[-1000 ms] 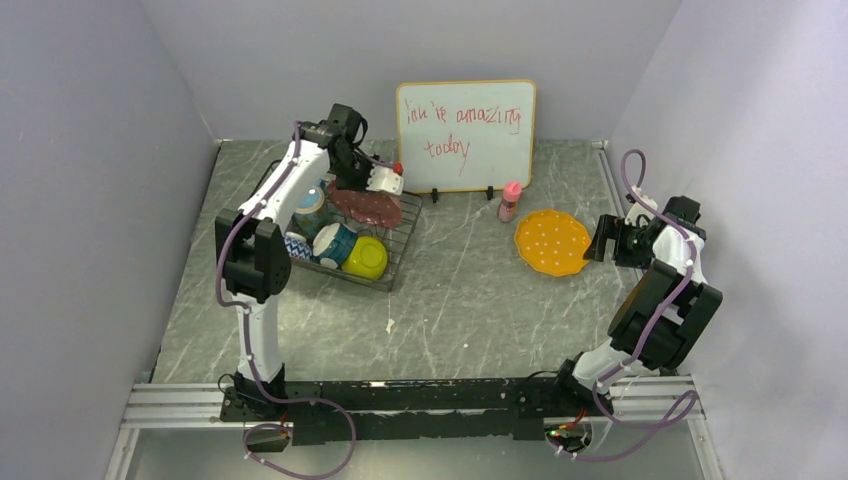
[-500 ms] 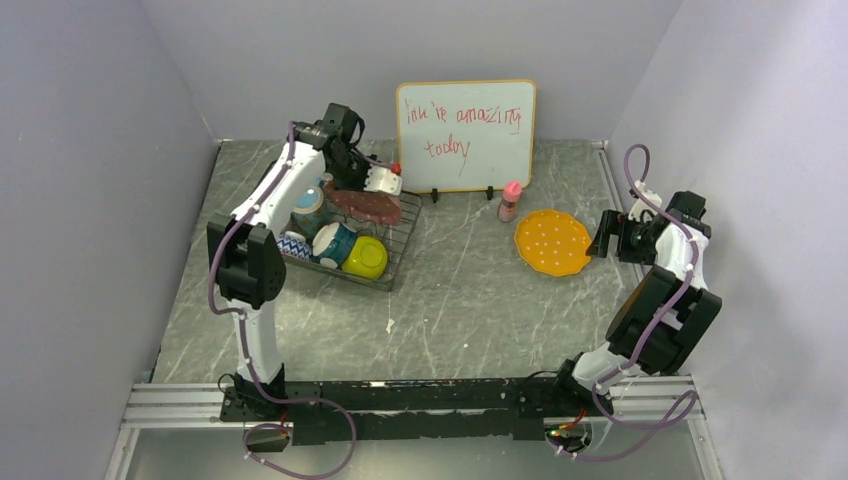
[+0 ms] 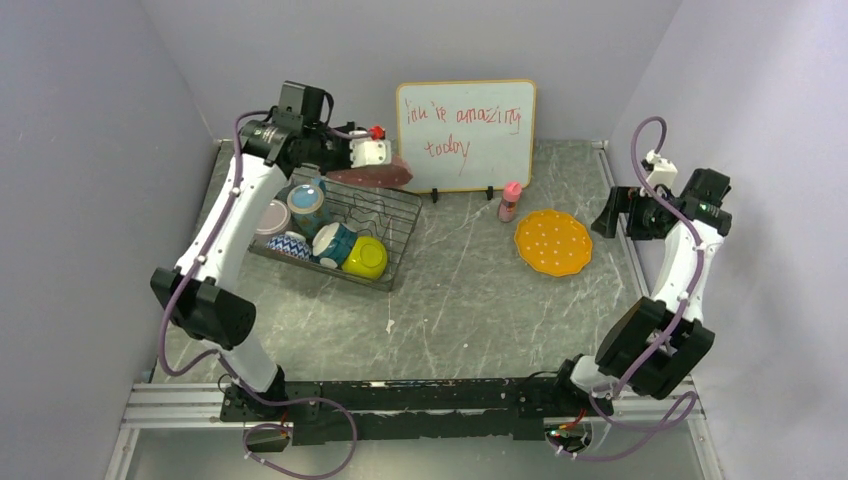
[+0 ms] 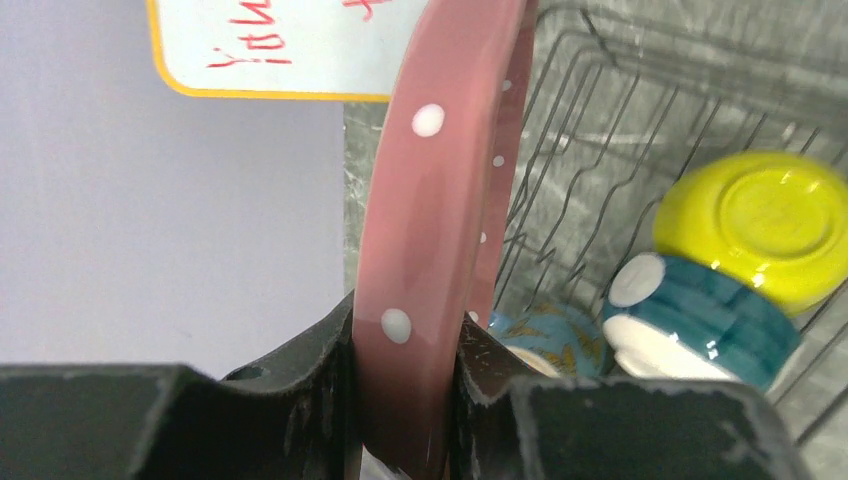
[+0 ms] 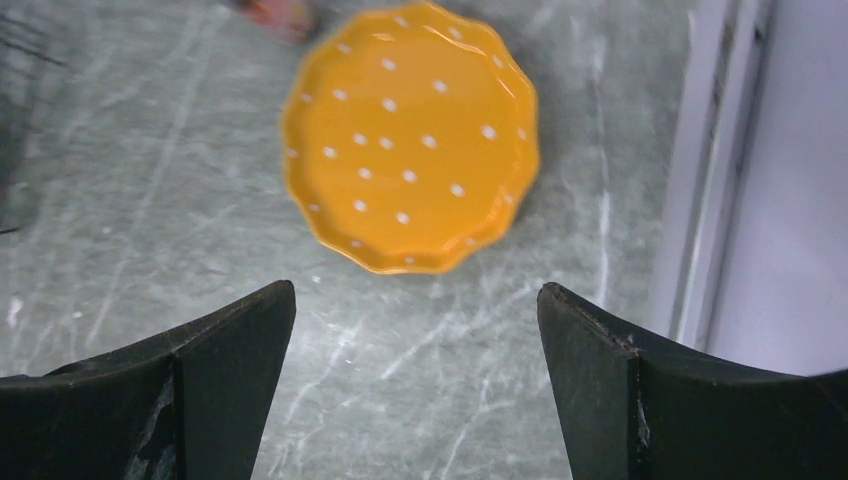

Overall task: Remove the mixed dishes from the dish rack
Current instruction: Pick up the plate from the dish rack.

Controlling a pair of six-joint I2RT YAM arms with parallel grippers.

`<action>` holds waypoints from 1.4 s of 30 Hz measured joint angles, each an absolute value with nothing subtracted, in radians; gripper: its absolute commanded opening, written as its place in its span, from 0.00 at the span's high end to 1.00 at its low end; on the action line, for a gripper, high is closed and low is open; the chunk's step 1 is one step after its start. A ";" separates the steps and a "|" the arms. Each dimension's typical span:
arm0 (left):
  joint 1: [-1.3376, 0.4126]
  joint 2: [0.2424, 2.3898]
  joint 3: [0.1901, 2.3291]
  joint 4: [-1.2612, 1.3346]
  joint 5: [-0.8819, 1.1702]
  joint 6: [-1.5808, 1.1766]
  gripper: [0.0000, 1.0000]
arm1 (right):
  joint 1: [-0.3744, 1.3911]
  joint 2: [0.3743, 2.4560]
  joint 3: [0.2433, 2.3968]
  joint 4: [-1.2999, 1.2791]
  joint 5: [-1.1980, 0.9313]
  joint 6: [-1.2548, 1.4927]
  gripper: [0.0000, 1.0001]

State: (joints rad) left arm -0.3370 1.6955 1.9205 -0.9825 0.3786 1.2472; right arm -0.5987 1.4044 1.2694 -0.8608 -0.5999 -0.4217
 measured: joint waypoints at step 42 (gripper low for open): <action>-0.337 1.501 1.253 -0.070 1.008 -0.427 0.97 | 0.205 1.404 1.150 -0.149 -1.077 0.161 0.36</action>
